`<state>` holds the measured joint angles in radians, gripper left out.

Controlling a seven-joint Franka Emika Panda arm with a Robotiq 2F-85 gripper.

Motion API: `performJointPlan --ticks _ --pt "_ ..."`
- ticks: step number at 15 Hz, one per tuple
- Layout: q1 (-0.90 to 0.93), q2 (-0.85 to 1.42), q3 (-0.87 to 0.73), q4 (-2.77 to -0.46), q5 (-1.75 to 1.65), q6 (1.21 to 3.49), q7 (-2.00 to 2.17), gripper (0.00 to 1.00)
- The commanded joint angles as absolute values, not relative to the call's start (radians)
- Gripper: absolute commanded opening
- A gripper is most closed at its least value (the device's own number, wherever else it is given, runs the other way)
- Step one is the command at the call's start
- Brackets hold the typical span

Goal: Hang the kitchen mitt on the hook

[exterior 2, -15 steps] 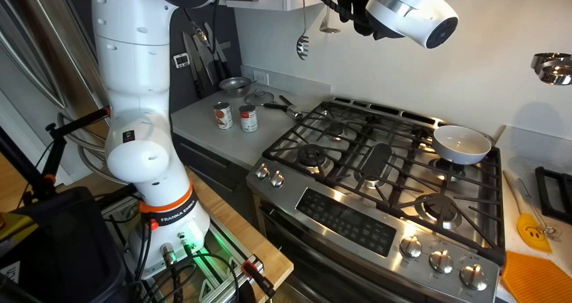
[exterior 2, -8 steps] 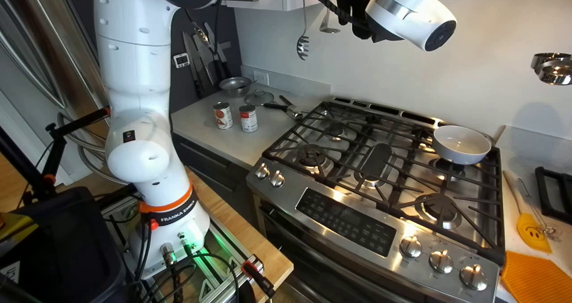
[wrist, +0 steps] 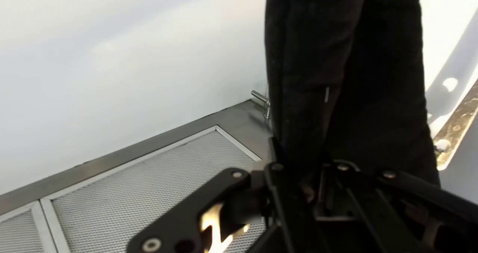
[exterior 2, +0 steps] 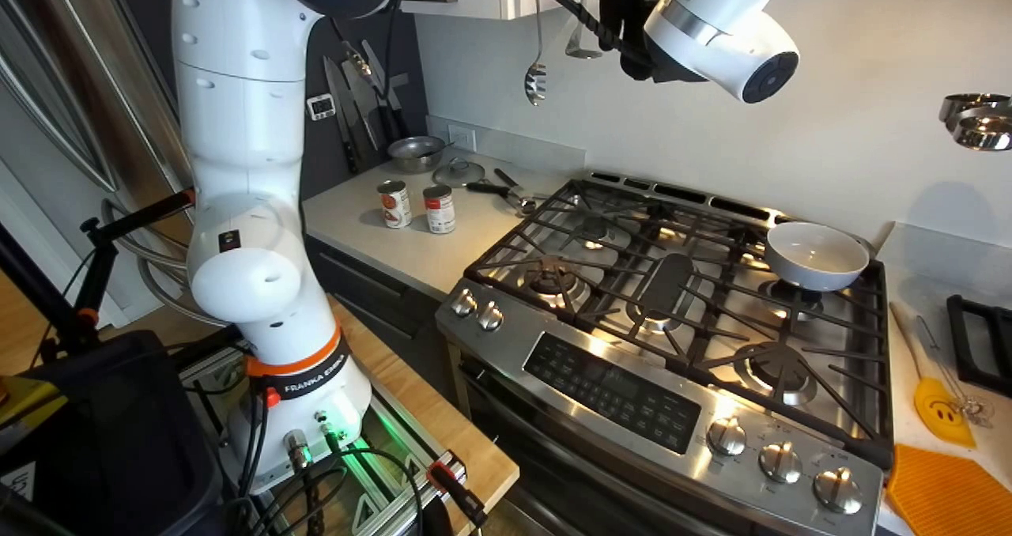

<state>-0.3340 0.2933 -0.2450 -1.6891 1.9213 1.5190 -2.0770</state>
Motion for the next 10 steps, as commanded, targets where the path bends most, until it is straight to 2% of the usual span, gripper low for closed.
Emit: performJointPlan --ticks 1,2,6,7,10 --pt "-0.326 0.296 -0.251 -1.686 1.929 1.539 -2.051 0.05" --pt "-0.324 0.297 -0.25 -1.685 1.93 1.546 -2.046 0.19" --pt "-0.323 0.299 -0.251 -1.685 1.929 1.546 -2.046 0.19" --pt "-0.319 0.295 -0.245 -1.694 1.942 1.556 -2.023 0.05" --pt "-0.311 0.299 -0.233 -1.7 1.952 1.566 -1.939 0.05"
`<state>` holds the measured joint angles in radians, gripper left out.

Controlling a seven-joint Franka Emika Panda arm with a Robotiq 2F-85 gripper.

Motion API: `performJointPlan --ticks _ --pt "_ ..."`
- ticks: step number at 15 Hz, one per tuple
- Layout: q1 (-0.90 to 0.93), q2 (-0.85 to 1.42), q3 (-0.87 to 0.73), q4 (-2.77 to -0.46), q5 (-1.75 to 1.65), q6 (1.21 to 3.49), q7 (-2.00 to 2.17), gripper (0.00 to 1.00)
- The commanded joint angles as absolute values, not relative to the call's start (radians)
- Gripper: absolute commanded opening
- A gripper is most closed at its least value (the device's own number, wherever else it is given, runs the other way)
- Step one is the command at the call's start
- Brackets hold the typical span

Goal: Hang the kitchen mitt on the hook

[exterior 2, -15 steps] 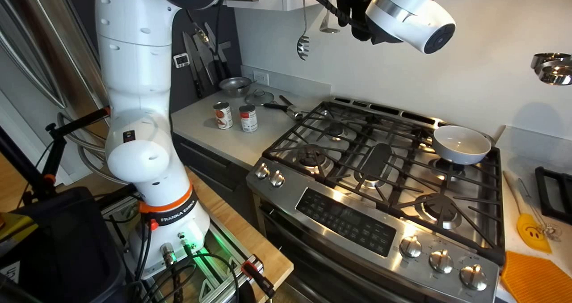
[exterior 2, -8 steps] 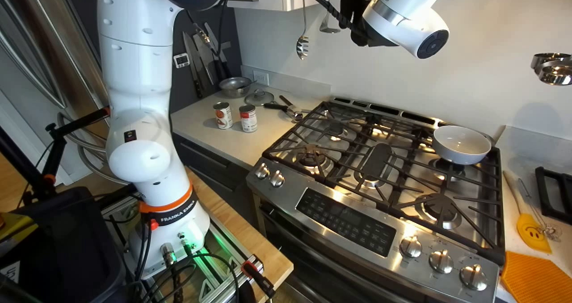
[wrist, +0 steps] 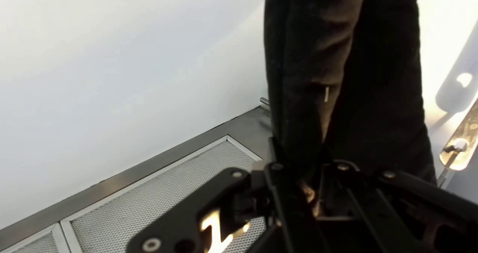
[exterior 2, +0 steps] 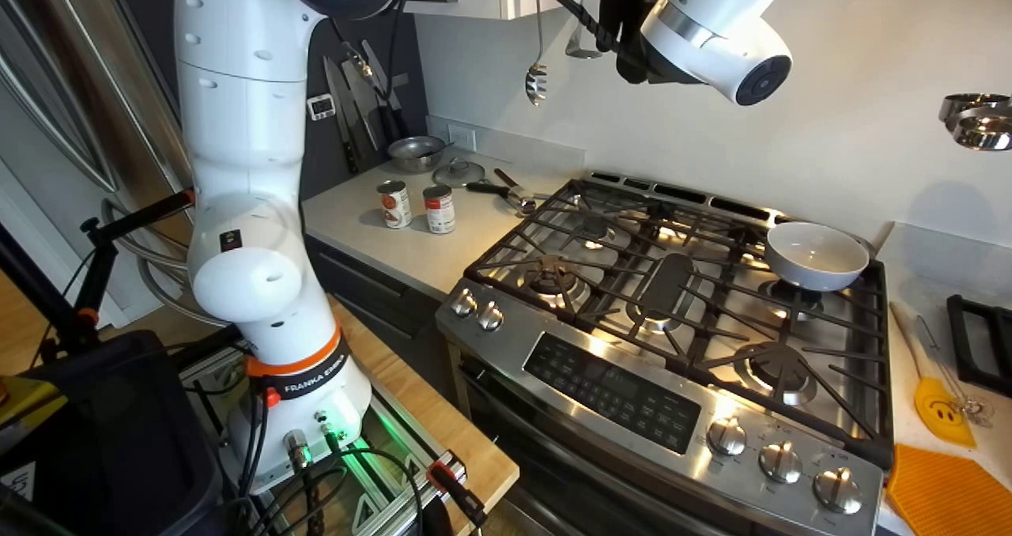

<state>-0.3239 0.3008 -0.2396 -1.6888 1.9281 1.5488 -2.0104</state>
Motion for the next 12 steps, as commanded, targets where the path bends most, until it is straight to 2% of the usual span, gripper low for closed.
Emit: performJointPlan --ticks 1,7,8,12 --pt "-0.31 0.301 -0.229 -1.701 1.954 1.564 -1.91 0.05" --pt "-0.276 0.298 -0.217 -1.708 1.946 1.64 -1.768 0.05" --pt "-0.286 0.316 -0.224 -1.687 1.929 1.604 -1.81 0.19" --pt "-0.276 0.316 -0.22 -1.687 1.929 1.624 -1.782 0.19"
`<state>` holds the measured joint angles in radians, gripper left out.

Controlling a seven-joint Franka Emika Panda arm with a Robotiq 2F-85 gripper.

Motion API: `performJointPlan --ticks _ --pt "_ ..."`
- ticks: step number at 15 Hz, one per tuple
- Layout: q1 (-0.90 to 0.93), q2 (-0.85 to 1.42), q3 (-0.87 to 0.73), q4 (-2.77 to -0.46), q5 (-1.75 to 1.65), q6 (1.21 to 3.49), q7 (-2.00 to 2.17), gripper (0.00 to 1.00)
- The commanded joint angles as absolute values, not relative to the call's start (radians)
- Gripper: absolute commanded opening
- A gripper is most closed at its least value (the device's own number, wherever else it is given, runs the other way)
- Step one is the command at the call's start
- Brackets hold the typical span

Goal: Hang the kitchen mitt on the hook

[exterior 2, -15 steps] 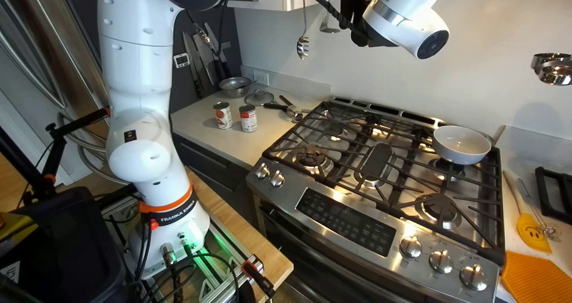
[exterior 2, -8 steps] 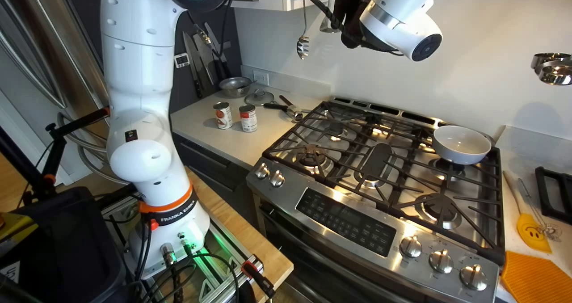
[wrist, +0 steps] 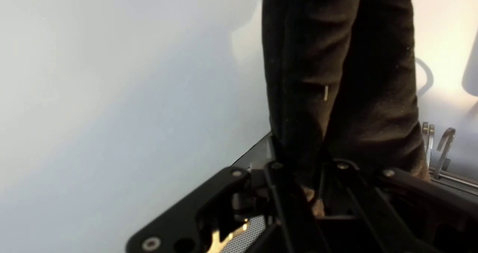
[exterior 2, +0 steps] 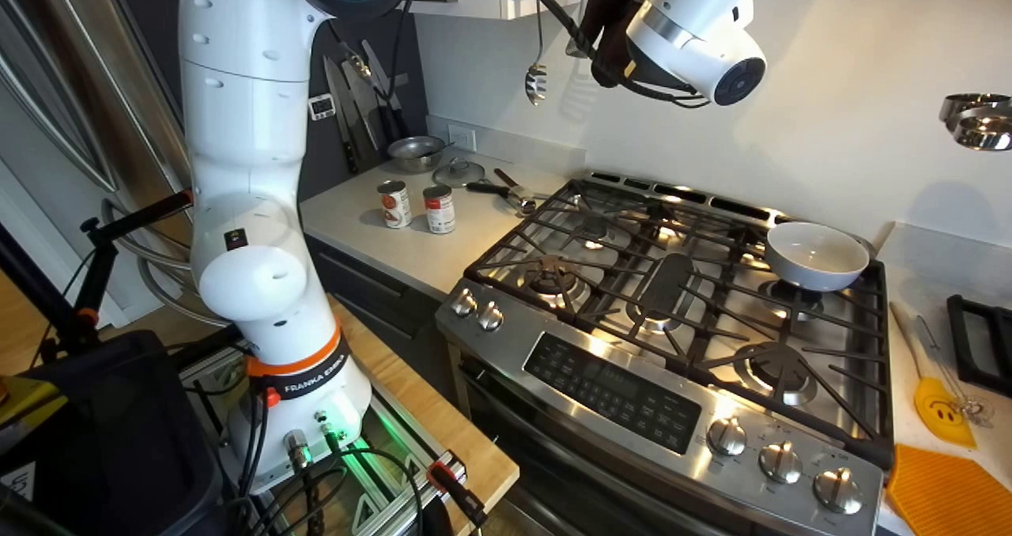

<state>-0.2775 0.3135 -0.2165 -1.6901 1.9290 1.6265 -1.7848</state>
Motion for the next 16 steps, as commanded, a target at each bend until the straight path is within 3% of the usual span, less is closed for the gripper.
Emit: performJointPlan --ticks 1,16 --pt "-0.276 0.316 -0.22 -1.687 1.929 1.624 -1.781 0.05" --pt "-0.204 0.331 -0.141 -1.712 2.009 1.629 -1.743 0.05"
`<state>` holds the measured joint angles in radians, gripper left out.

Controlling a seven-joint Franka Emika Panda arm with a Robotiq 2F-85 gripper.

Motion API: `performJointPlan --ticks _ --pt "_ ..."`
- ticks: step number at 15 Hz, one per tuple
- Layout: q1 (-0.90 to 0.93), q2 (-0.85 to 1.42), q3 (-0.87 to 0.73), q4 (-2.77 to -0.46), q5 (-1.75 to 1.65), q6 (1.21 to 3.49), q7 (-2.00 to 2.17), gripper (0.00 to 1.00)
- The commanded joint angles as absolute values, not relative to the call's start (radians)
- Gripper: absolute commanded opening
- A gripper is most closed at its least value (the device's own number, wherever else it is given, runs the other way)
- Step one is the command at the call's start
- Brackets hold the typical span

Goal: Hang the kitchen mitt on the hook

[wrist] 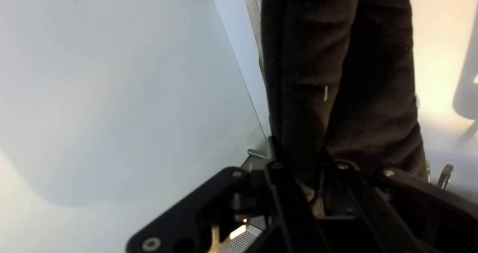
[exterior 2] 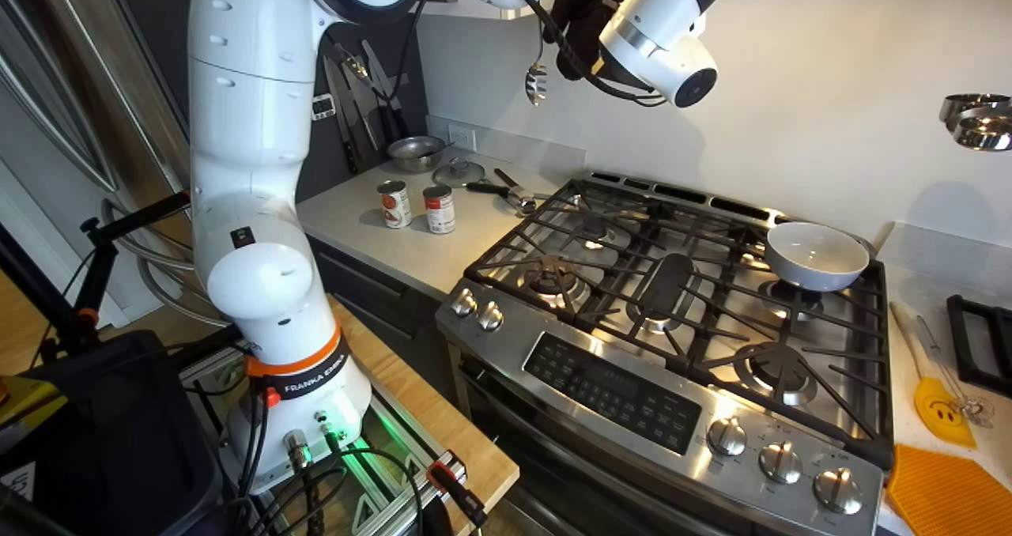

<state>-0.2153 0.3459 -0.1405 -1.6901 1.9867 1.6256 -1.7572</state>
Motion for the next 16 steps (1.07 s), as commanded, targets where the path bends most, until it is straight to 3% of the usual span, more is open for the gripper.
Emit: performJointPlan --ticks 1,16 --pt "-0.2 0.33 -0.142 -1.715 2.005 1.632 -1.744 0.05" --pt "-0.158 0.316 -0.14 -1.74 1.993 1.676 -1.78 0.05"
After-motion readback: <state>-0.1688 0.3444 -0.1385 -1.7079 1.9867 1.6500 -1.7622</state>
